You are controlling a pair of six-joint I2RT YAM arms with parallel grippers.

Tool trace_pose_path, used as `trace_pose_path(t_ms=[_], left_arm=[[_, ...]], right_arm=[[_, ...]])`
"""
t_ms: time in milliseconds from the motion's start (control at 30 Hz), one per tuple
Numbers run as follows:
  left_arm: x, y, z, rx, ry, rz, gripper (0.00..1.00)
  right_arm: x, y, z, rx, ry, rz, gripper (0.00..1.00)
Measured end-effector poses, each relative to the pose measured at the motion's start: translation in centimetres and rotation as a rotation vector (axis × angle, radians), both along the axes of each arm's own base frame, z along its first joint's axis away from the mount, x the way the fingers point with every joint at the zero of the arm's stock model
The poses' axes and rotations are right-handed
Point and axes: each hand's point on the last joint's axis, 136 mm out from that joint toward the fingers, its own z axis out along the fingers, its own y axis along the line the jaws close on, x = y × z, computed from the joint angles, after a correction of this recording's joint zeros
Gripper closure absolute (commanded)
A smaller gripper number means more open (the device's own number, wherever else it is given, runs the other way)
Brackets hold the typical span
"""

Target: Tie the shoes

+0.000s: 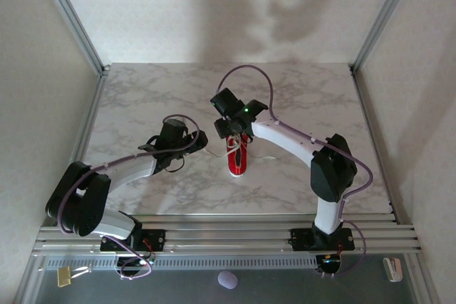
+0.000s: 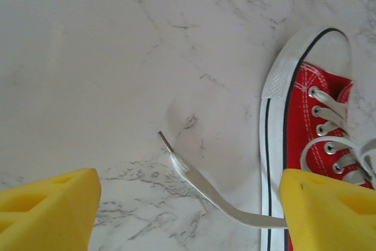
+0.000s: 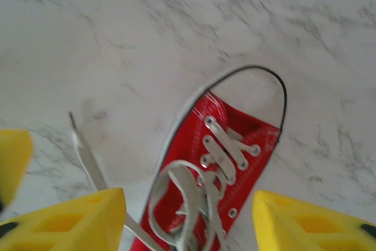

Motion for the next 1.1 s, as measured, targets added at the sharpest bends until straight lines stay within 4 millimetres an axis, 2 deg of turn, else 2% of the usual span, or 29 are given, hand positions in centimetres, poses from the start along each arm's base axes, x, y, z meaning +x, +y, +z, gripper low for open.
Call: trace_pose_path(t_ms=[100,300,467,667,867,1000,1100], left_arm=[[-0.2,0.0,-0.5,0.007,0.030,0.006,0.22],[-0.6,-0.8,-1.7,0.019,0.072,0.000,0.23],[-0.9,-0.9,-3.1,0.033,0.110,0.001,0.23],[-1.1,-1.0,-3.7,0.033,0.129,0.006,0.24],[-1.1,-1.1,-4.5,0.036,0.150,0.014,0.24],[-0.9,-1.5,-4.5,0.040,0.149,0.009,0.25],[-0.6,-1.9,-4.6,0.037,0.153,0.006,0.37]], right_arm=[[0.1,-0.4,-1.1,-0.032,0.051,0.004,0.42],[-0.1,-0.5,-2.9,-0.065,0.129,0.022,0.55],[0.0,-0.5,-3.8,-0.078,0.155,0.027,0.62],[0.5,0.2,-3.9,-0.062,0.165,0.043,0.83],[0.3,0.6,-4.0,-0.041,0.178,0.057,0.98],[0.2,0.7,-4.3,-0.035,0.181,0.061,1.00],[-0.2,0.6,-4.5,-0.025,0.182,0.065,1.00]])
